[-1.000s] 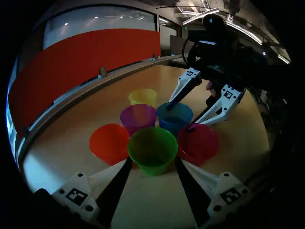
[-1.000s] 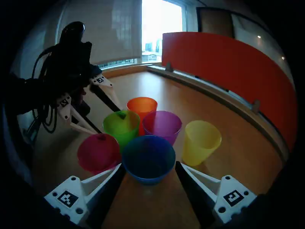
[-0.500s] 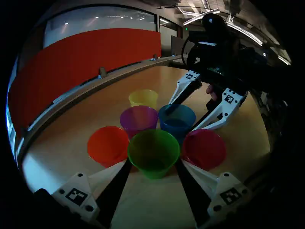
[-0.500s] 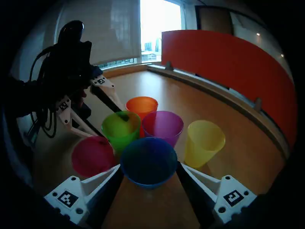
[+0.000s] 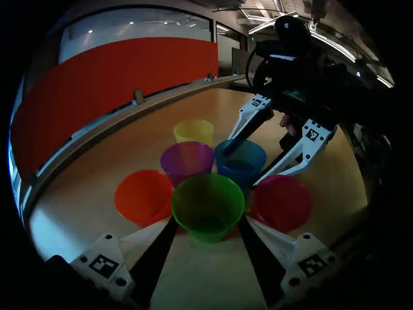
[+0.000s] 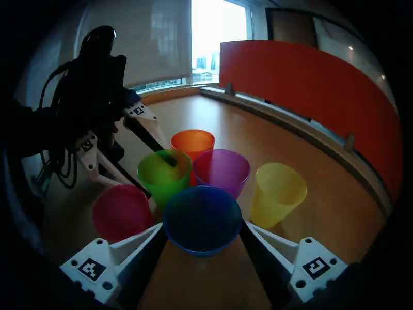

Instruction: Pour water

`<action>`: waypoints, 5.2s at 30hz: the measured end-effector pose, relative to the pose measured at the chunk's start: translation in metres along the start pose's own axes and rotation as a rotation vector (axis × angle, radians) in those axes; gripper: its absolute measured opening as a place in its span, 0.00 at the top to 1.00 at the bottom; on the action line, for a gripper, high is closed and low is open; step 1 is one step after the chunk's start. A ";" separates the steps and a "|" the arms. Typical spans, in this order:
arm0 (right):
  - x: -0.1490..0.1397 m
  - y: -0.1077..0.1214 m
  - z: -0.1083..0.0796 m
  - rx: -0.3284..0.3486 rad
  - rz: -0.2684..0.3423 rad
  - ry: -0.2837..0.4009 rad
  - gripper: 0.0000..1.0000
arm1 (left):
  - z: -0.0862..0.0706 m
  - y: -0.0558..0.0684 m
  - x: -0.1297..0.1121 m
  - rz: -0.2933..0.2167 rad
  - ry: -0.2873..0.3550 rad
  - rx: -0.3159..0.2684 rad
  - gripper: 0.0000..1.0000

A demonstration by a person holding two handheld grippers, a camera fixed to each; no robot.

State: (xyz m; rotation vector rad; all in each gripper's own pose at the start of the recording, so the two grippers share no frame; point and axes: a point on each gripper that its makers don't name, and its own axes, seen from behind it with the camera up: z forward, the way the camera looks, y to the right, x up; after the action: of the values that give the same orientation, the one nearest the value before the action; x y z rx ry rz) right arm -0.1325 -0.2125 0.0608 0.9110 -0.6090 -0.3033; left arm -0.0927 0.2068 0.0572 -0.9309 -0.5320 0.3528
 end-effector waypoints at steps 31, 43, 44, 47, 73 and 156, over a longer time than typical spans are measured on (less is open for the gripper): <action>0.000 -0.003 0.001 -0.002 -0.007 0.000 0.11 | 0.001 0.003 0.006 -0.020 0.042 0.015 0.18; 0.000 0.002 -0.010 -0.031 -0.012 0.006 0.11 | -0.012 0.001 0.013 -0.048 0.080 0.034 0.18; 0.001 0.002 -0.012 -0.033 -0.011 0.009 0.11 | -0.013 0.001 0.014 -0.049 0.085 0.035 0.19; 0.006 0.003 -0.017 -0.040 -0.010 0.021 0.11 | -0.019 0.001 0.019 -0.053 0.102 0.043 0.19; 0.053 -0.010 -0.075 -0.102 -0.035 0.123 0.11 | -0.076 0.015 0.065 -0.069 0.272 0.096 0.19; 0.159 -0.048 -0.126 -0.133 -0.303 0.289 0.11 | -0.148 0.061 0.097 -0.076 0.517 0.077 0.20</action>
State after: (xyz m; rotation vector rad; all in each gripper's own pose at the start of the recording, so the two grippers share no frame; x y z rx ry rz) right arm 0.0708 -0.2374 0.0214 0.8979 -0.1807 -0.4684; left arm 0.0678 0.1919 -0.0374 -0.8827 -0.0780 0.0552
